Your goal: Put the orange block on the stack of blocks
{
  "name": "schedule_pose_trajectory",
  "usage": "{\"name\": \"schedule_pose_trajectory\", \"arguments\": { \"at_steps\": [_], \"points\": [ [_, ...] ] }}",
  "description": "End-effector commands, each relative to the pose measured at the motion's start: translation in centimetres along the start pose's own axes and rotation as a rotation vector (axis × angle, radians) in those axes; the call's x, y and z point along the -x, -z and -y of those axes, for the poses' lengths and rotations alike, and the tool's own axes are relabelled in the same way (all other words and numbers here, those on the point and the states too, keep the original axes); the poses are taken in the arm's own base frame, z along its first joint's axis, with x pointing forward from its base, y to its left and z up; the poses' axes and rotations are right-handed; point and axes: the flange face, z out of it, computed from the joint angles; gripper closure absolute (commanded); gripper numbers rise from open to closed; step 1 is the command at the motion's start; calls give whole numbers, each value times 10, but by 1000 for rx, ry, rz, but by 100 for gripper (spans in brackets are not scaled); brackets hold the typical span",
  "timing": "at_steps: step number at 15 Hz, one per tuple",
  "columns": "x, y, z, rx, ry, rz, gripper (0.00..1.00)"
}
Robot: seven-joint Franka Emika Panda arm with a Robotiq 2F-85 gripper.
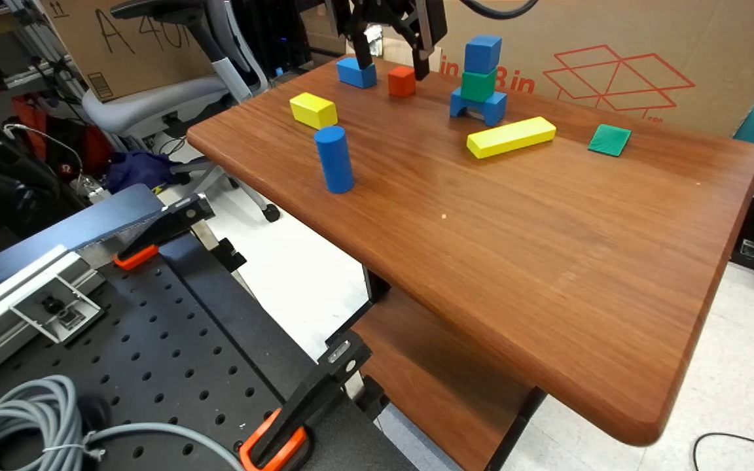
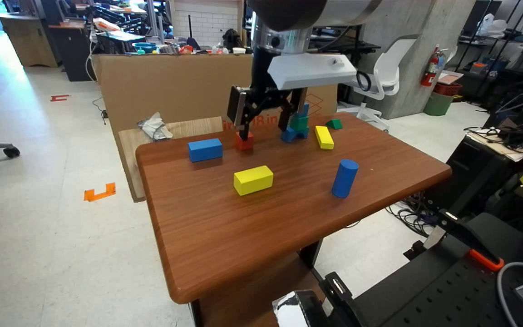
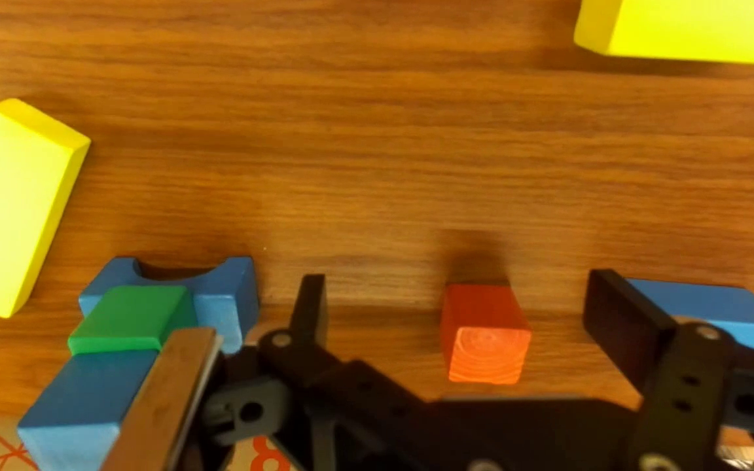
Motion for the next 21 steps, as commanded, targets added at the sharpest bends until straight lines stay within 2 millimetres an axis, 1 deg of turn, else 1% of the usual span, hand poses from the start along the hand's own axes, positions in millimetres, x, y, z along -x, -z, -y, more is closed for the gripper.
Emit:
{"name": "schedule_pose_trajectory", "arguments": {
  "at_steps": [1,5,14,15,16,19,21],
  "points": [
    [-12,-12,7,11,-10,-14,0],
    [-18,-19,13,13,-14,-18,0],
    [-31,-31,18,44,0,-30,0],
    [-32,-33,19,44,0,-30,25],
    [-33,-34,20,47,0,-33,26],
    [-37,-37,20,56,-3,-41,50],
    [-42,-34,18,63,-14,-47,65]
  ]
}}
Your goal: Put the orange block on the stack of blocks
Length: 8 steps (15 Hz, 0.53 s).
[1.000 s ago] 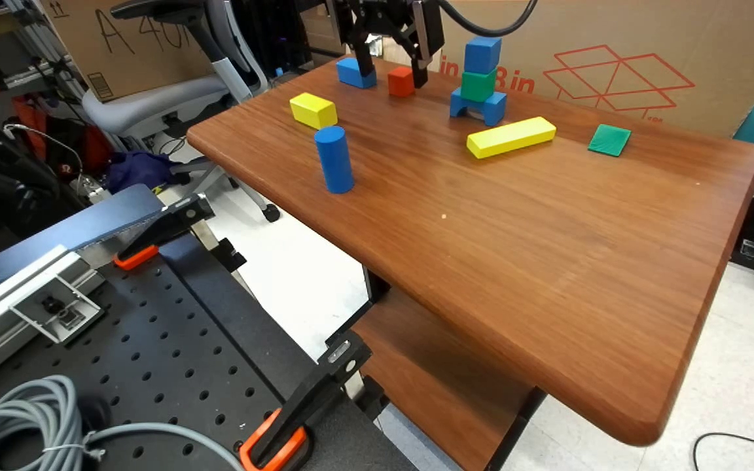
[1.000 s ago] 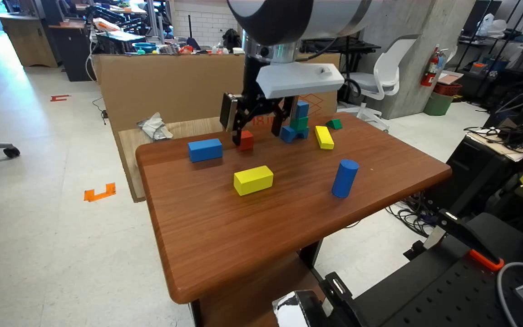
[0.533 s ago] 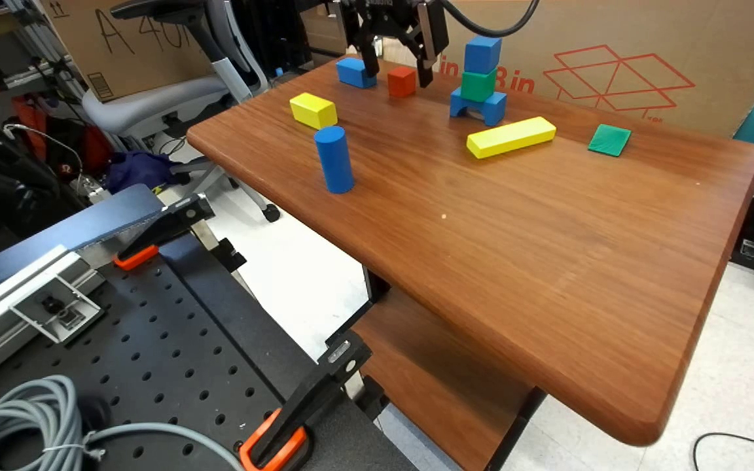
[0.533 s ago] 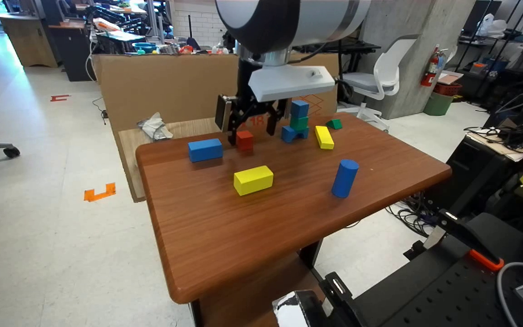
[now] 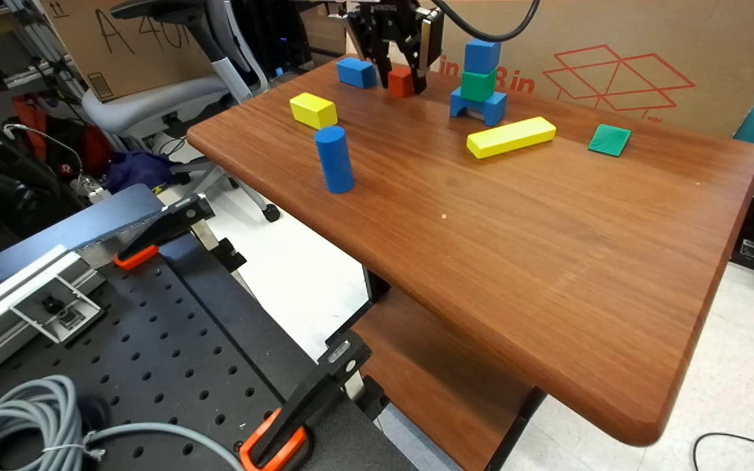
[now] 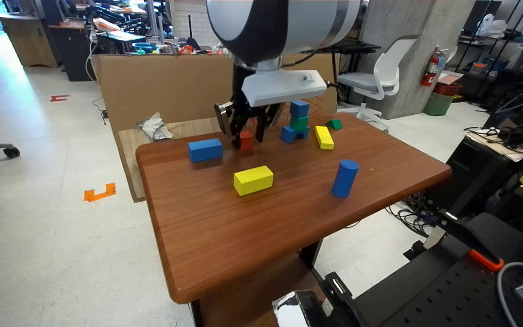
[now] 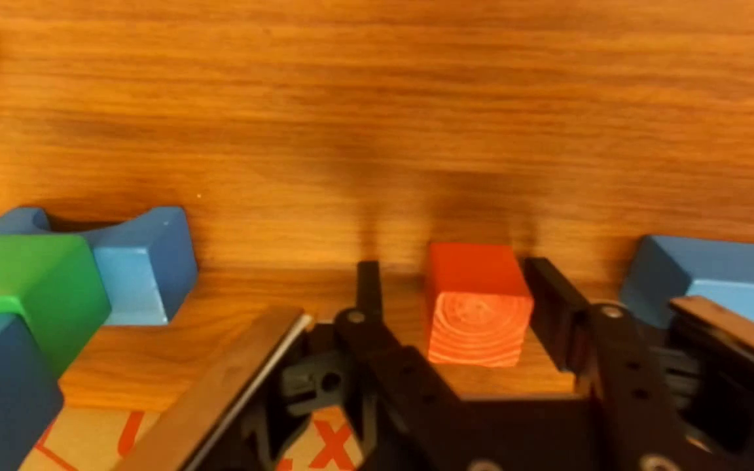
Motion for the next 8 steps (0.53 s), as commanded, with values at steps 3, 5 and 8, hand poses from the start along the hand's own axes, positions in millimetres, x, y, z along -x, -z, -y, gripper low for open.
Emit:
{"name": "schedule_pose_trajectory", "arguments": {
  "at_steps": [3,5,8],
  "points": [
    [-19,9,-6,35,-20,-44,88],
    [-25,19,-8,25,-25,-59,92],
    [-38,39,-13,24,-34,-93,92]
  ]
}}
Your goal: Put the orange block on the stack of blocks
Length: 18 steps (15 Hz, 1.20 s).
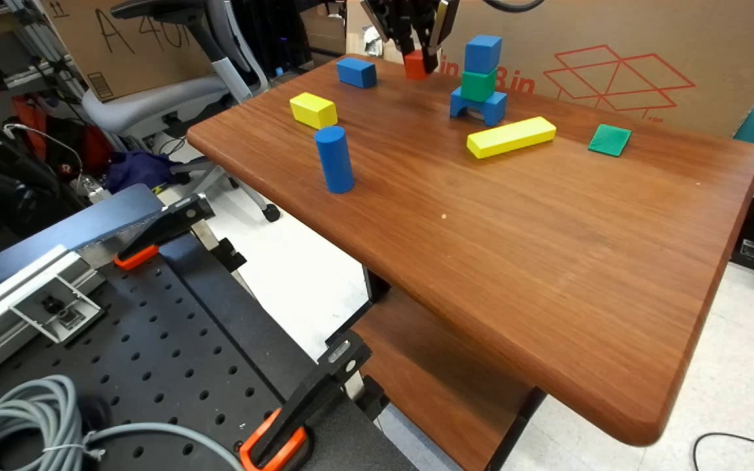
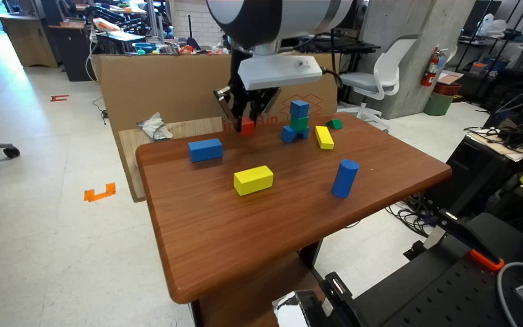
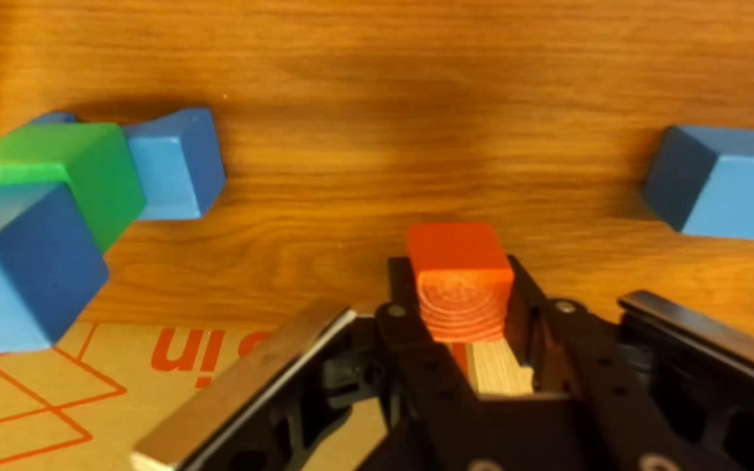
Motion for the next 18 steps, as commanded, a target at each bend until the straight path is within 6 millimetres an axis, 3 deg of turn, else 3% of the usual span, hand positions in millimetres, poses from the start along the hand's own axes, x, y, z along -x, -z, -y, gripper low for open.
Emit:
{"name": "schedule_pose_trajectory", "arguments": {
  "at_steps": [1,5,9,14,18],
  "points": [
    [-21,29,-8,9,-18,-50,92],
    [-41,64,-31,23,-62,-99,92],
    [-48,102,-66,37,-105,-125,92],
    [-36,133,-99,38,-145,-63,92],
    [-20,140,-113,43,-165,-13,92]
  ]
}}
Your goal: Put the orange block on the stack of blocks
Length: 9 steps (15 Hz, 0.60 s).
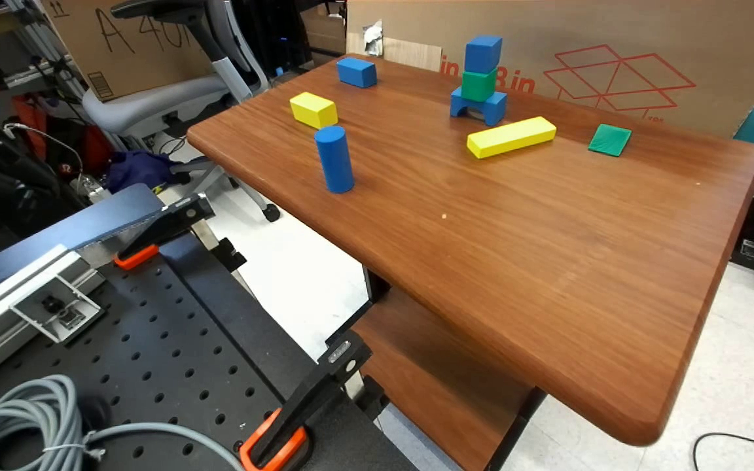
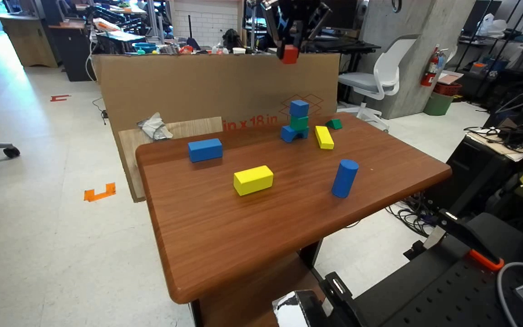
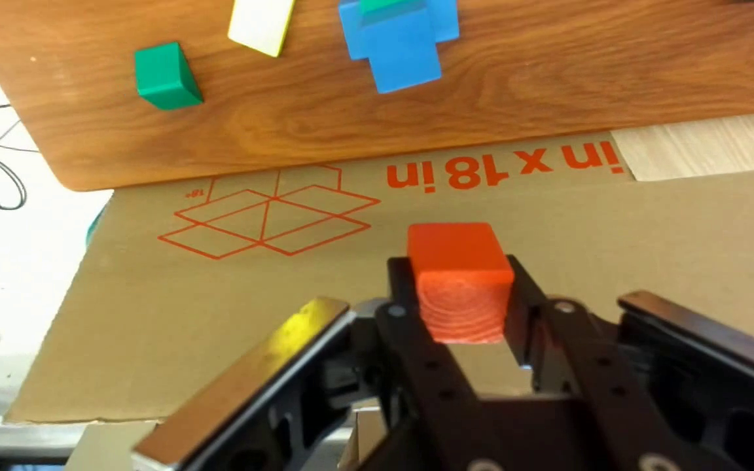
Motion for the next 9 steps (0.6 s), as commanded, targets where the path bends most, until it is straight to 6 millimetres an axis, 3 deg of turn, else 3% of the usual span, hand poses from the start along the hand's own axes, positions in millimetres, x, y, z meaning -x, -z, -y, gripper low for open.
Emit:
{"name": "schedule_pose_trajectory", "arguments": {
  "at_steps": [1,9],
  "points": [
    [20,12,-11,-3,1,50,92],
    [48,4,-15,8,11,54,92]
  ]
}}
